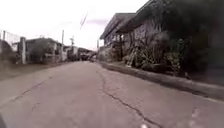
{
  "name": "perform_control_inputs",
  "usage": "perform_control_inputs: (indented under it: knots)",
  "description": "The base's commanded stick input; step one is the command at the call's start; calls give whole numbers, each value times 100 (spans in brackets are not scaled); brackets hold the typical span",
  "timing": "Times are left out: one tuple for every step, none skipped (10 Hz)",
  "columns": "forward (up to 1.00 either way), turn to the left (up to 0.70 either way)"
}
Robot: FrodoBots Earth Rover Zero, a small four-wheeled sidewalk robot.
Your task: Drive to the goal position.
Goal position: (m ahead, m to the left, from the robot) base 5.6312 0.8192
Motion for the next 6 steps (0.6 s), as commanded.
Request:
perform_control_inputs:
  knots:
    - [100, 5]
    - [100, 32]
    - [100, 40]
    - [100, 39]
    - [100, 0]
    - [100, 0]
